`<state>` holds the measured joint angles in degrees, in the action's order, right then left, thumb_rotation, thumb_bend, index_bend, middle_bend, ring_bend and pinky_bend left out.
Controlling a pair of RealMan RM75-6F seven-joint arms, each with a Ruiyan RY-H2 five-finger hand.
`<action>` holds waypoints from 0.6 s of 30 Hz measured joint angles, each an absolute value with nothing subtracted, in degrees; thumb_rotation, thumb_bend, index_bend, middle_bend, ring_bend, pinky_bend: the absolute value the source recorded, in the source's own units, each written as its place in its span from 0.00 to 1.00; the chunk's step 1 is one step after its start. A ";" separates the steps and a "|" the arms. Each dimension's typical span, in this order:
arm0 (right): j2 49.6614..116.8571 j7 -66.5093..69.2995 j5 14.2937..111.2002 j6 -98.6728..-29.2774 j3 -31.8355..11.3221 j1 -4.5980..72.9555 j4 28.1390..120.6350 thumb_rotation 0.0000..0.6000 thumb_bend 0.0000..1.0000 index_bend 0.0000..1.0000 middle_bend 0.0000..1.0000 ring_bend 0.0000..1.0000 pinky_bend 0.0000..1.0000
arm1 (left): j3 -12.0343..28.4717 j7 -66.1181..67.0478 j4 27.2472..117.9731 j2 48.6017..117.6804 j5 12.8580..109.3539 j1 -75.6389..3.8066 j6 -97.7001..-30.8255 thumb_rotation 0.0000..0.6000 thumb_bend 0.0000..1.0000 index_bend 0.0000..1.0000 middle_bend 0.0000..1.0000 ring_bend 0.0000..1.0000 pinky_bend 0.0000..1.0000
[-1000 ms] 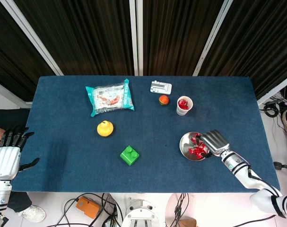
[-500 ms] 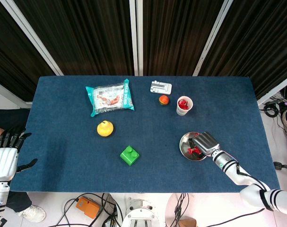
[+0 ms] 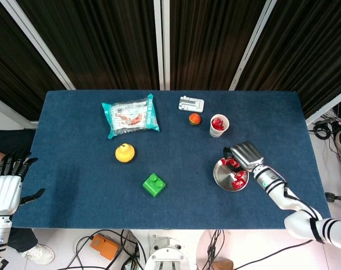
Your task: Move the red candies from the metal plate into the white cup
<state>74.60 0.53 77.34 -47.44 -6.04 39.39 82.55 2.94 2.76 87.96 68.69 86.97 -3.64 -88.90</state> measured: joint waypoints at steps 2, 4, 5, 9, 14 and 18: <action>74.45 0.95 75.17 -47.24 -8.28 40.44 81.71 1.00 0.66 0.65 0.99 1.00 1.00 | 2.96 2.95 88.17 68.64 87.02 -3.67 -88.92 1.00 0.05 0.20 0.14 0.03 0.00; 74.67 1.24 72.46 -46.51 -10.44 41.81 80.16 1.00 0.66 0.65 0.99 1.00 1.00 | 2.95 3.13 88.38 68.55 86.93 -3.66 -88.88 1.00 0.04 0.20 0.14 0.03 0.00; 74.88 1.28 71.21 -45.97 -11.26 42.50 79.27 1.00 0.66 0.64 0.99 1.00 1.00 | 2.93 3.23 88.49 68.49 86.84 -3.62 -88.84 1.00 0.04 0.20 0.14 0.03 0.00; 76.74 0.38 65.90 -42.54 -13.67 45.80 74.26 1.00 0.66 0.63 0.99 1.00 1.00 | 2.88 3.49 88.83 68.30 86.59 -3.48 -88.78 1.00 0.04 0.20 0.14 0.03 0.00; 81.13 -2.21 60.47 -38.85 -15.30 49.82 67.45 1.00 0.66 0.61 0.99 1.00 1.00 | 2.89 3.77 89.08 68.15 86.33 -3.53 -88.47 1.00 0.04 0.20 0.14 0.03 0.00; 84.04 -4.21 57.99 -37.05 -15.62 51.95 63.45 1.00 0.60 0.56 0.99 1.00 1.00 | 2.93 3.98 89.21 68.01 86.28 -3.61 -88.33 1.00 0.05 0.20 0.14 0.03 0.00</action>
<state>84.04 -4.21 57.99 -37.05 -15.62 51.95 63.45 2.93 3.98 89.21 68.01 86.28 -3.61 -88.33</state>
